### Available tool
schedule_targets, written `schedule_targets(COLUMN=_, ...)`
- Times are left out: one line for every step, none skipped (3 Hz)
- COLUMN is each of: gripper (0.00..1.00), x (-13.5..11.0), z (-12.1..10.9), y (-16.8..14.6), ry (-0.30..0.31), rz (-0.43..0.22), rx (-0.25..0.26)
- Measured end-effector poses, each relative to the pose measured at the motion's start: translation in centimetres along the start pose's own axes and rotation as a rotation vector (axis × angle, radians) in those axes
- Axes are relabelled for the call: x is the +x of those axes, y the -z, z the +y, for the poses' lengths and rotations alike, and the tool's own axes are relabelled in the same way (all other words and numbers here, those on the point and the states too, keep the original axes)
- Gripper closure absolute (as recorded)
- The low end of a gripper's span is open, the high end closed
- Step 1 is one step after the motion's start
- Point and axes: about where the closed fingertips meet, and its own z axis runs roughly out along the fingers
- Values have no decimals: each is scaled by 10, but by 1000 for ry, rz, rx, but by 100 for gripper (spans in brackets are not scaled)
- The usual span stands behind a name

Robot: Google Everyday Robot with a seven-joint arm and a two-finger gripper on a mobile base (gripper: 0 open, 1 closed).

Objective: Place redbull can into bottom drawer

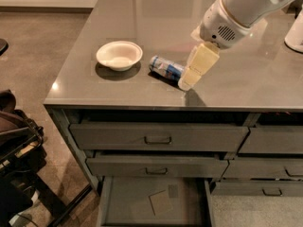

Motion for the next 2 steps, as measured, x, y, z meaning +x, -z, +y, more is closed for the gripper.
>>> schedule_targets(gripper=0, x=1, z=-1, y=-4, ry=-19, rz=-12, rx=-5)
schedule_targets(gripper=0, x=1, z=-1, y=-4, ry=-19, rz=-12, rx=-5)
